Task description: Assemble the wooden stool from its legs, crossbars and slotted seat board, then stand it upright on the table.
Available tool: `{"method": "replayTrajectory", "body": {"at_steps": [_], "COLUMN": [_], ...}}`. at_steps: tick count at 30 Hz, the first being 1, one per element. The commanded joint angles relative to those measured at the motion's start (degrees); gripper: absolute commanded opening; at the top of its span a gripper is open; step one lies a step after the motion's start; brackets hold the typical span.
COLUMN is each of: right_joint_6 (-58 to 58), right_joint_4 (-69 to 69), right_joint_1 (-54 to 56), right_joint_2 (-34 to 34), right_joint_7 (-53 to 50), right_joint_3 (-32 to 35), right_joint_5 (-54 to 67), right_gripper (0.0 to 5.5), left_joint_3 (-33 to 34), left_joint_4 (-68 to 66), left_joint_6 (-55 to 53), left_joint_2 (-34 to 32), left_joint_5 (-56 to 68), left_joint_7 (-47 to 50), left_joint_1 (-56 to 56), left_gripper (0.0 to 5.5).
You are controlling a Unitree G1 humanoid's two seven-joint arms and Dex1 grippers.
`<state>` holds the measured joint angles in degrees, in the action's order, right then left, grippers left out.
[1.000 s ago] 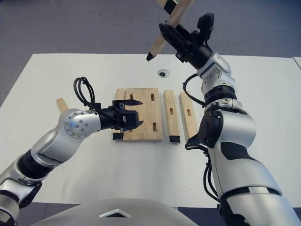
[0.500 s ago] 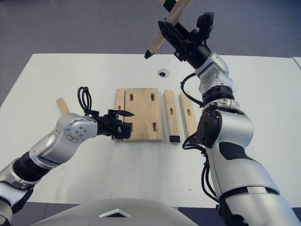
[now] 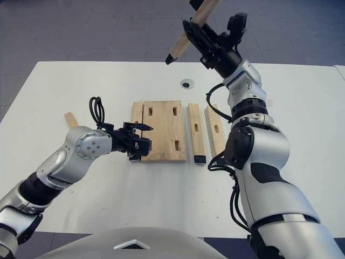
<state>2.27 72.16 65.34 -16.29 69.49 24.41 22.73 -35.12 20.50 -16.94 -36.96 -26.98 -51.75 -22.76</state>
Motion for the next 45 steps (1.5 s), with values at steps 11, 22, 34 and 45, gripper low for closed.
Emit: {"method": "replayTrajectory", "body": {"at_steps": [11,22,34,45], "right_joint_6": [-0.74,-0.75,-0.88,-1.18], "right_joint_4": [-1.34,-1.31,-1.34,-1.51], "right_joint_1": [0.91,0.78,1.15,0.54], "right_joint_2": [0.37,0.38,0.3,-0.36], "right_joint_7": [0.16,-0.31,-0.4,-0.06], "right_joint_3": [0.48,0.49,0.6,0.35], "right_joint_5": [1.0,1.12,1.29,1.04], "right_gripper": [2.05,2.05,2.05,2.05], "left_joint_3": [-2.86,1.1,-1.33,2.53], "left_joint_4": [-3.97,-5.82,-5.47,-2.2], "left_joint_6": [5.91,7.15,9.94,13.08], "left_joint_2": [1.6,1.28,1.9,-6.55], "left_joint_5": [-4.85,-5.3,-6.27,-4.82], "left_joint_7": [-0.23,-0.62,-2.64,-9.04], "left_joint_1": [3.71,1.08,4.05,5.55], "left_gripper": [3.09,3.09,3.09,3.09]}}
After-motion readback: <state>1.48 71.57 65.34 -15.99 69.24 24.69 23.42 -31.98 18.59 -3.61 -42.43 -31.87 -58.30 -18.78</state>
